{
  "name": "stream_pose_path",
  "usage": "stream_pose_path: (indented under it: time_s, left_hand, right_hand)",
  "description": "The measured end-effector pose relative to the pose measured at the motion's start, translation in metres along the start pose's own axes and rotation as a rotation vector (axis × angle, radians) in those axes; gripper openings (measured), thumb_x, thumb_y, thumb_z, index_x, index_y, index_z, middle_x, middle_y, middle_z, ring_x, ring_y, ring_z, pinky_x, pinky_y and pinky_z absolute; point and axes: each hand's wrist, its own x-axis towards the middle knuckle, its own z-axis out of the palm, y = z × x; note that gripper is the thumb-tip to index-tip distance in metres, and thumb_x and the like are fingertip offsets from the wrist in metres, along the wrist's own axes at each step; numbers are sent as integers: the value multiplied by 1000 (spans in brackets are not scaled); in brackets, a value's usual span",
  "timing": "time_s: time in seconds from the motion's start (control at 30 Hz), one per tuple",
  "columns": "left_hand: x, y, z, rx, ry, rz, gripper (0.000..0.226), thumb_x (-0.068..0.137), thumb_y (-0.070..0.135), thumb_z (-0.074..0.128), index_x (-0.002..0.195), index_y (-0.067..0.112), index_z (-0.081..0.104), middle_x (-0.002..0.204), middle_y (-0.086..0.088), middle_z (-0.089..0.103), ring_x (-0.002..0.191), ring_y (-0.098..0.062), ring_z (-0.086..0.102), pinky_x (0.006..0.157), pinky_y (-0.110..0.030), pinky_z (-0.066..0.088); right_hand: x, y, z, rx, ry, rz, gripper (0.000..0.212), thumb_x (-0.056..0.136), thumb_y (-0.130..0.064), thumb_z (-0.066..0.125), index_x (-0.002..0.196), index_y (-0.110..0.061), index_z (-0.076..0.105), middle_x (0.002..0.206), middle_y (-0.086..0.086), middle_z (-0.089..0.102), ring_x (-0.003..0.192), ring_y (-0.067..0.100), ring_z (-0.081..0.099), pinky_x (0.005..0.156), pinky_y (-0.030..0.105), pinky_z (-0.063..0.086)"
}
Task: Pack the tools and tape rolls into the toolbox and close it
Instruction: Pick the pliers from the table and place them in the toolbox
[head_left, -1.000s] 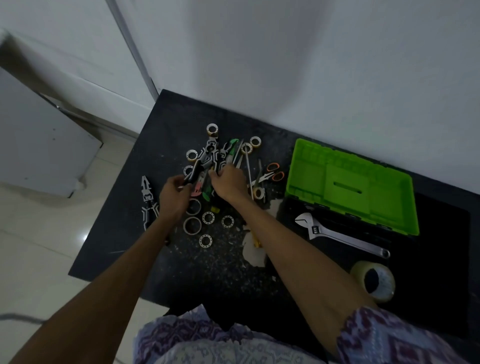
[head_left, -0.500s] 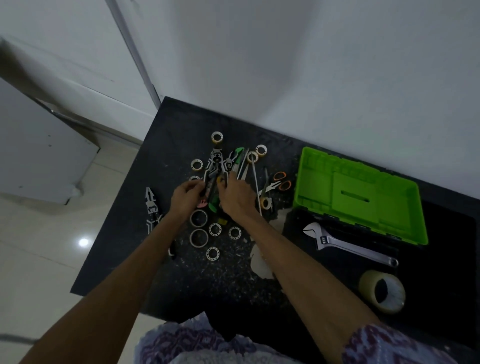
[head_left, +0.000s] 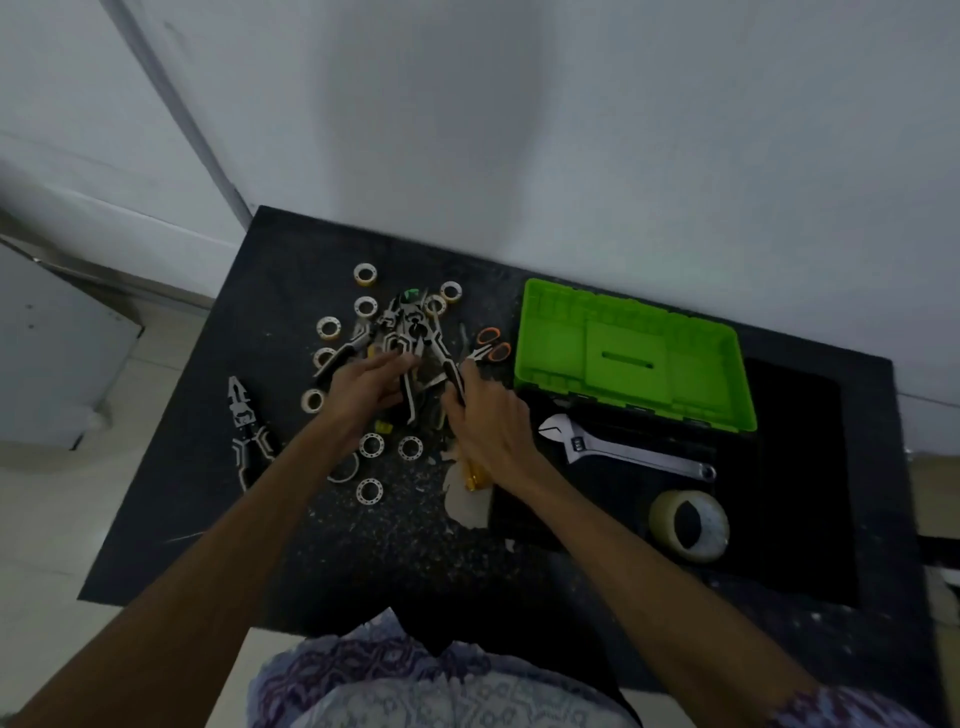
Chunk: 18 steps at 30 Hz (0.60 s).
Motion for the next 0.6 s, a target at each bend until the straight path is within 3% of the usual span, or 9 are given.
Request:
stream_pose_path:
  time_s: [0.13,0.3,0.4,0.5,0.6]
  left_hand:
    - [-20,-1,34,57,-28,50,42,87,26,69,123,7,61,101,1,73,88,-11,71,73,-25,56]
    - [-48,-11,85,8,-45,67,50,89,20,68,132,1,51,107,-10,71,85,-15,70,63,-20,56]
    - [-66,-18,110,-49,-25,59,49,89,15,67,133,0,49,100,-6,71,81,-14,72,68,-23,58]
    - [-80,-31,130,-87,4,62,49,89,12,67,133,-1,48,96,-2,67,70,-5,70,60,-19,56]
    - [-95,-44,150,-115,7,40,46,90,13,65,131,1,48,100,-2,66,81,-13,68,65,-23,59]
  right_hand:
    - [-26,24,-17,-46,12,25,37,103,-40,38,125,-11,45,90,12,65,77,38,63,57,35,35]
    - [-62,51,-41,-63,53,24,38,103,-40,39,125,-9,46,91,14,69,80,37,65,60,37,35]
    - [-80,70,-51,-110,109,3,35,102,-43,39,114,-12,49,94,11,66,82,37,65,60,37,37]
    - [-97,88,-55,-61,157,14,40,100,-51,41,104,-13,52,98,9,58,87,32,62,61,35,38]
    - [-111,101,-59,1,122,72,56,92,-61,49,120,-12,53,113,8,54,103,28,57,74,38,46]
